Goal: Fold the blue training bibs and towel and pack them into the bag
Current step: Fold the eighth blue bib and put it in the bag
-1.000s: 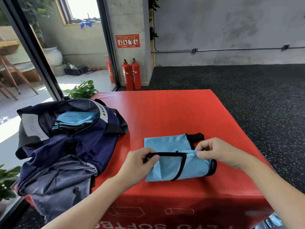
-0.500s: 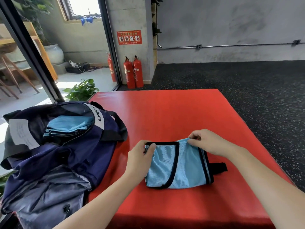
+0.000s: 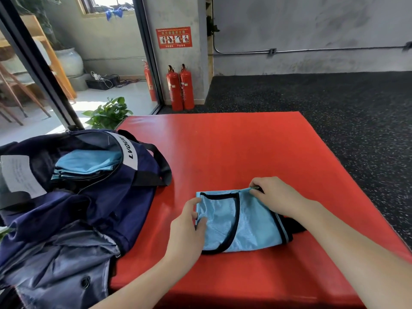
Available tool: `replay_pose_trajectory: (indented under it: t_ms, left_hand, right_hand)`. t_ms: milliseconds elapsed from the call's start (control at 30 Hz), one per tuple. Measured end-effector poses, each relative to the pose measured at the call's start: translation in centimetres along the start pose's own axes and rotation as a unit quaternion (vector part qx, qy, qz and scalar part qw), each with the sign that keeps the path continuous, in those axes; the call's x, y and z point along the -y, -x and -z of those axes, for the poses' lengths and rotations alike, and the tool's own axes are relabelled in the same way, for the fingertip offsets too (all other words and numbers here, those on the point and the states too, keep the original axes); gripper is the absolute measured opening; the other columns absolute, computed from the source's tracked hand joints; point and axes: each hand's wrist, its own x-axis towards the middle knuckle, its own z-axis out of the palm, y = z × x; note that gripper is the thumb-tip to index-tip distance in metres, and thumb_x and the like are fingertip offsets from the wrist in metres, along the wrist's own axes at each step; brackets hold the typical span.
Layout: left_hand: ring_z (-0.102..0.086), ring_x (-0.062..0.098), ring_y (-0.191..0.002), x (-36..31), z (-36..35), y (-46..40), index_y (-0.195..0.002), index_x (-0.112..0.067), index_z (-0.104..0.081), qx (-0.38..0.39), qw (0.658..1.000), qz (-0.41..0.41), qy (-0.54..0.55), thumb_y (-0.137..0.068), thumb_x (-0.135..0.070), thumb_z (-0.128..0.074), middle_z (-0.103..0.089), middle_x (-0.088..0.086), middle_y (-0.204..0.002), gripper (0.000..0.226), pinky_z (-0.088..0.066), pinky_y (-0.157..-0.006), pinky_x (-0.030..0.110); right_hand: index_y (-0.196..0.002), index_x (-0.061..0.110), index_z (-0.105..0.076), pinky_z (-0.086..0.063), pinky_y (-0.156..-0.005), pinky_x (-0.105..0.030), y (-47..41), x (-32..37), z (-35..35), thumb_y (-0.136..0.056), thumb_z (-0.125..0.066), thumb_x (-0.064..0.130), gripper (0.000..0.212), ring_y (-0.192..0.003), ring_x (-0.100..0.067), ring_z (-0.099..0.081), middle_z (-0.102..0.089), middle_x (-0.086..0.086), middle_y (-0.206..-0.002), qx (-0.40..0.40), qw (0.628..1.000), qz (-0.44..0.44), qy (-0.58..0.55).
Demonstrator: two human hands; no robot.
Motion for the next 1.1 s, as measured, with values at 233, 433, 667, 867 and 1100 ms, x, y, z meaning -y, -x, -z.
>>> replay_pose_trajectory:
  t_ms: [233, 433, 667, 867, 1100]
  left_hand:
    - [-0.056, 0.016, -0.056, 0.1, 0.1, -0.3, -0.134, -0.040, -0.052, -0.029, 0.999, -0.003, 0.019, -0.098, -0.008, -0.056, -0.067, -0.007, -0.089, 0.048, -0.046, -0.051, 0.025]
    - [-0.061, 0.009, -0.073, -0.1, 0.7, -0.9, -0.139, -0.038, -0.045, -0.029, 0.993, -0.013, -0.118, -0.097, -0.017, -0.055, -0.058, -0.014, -0.099, 0.048, -0.051, -0.066, 0.029]
    - [-0.056, 0.018, -0.091, 0.0, 0.8, -3.6, -0.108, -0.023, -0.070, -0.010, 0.939, -0.244, -0.244, -0.082, -0.001, -0.066, -0.055, -0.006, -0.103, 0.035, -0.051, -0.068, 0.037]
    - [-0.045, 0.011, -0.122, -0.2, -0.3, -5.2, -0.112, -0.032, -0.071, 0.105, 0.915, -0.269, -0.281, -0.099, -0.023, -0.051, -0.058, -0.014, -0.122, 0.025, -0.028, -0.091, 0.029]
    - [-0.045, 0.008, -0.121, 0.6, -0.4, -6.1, -0.116, -0.037, -0.067, 0.112, 0.914, -0.244, -0.304, -0.103, -0.029, -0.044, -0.056, -0.018, -0.124, 0.027, -0.027, -0.097, 0.029]
  right_hand:
    - [-0.109, 0.029, -0.056, -0.049, -0.083, -0.042, 0.5, 0.8, -1.0, -0.106, -0.040, 0.037, 0.018, -0.097, -0.025, -0.061, -0.066, 0.005, -0.111, -0.046, 0.997, -0.047, 0.051]
    - [-0.114, 0.030, -0.056, -0.048, -0.080, -0.038, 1.0, 1.3, -1.3, -0.105, -0.043, 0.040, 0.019, -0.099, -0.020, -0.062, -0.061, 0.009, -0.114, -0.068, 0.993, -0.037, 0.092]
    - [-0.134, 0.026, -0.055, -0.043, -0.100, -0.035, 2.3, 2.5, -0.7, -0.101, -0.050, 0.044, 0.037, -0.125, -0.017, -0.046, -0.058, 0.010, -0.133, -0.152, 0.983, 0.007, 0.100]
    - [-0.121, 0.028, -0.063, -0.041, -0.095, -0.023, 4.8, 3.9, -1.1, -0.098, -0.057, 0.041, 0.027, -0.115, -0.008, -0.047, -0.059, 0.018, -0.121, -0.187, 0.982, 0.033, -0.004]
    - [-0.108, 0.029, -0.066, -0.047, -0.086, -0.029, 5.6, 2.5, 0.0, -0.096, -0.062, 0.032, 0.013, -0.105, -0.008, -0.052, -0.059, 0.018, -0.111, -0.236, 0.971, -0.013, -0.025]
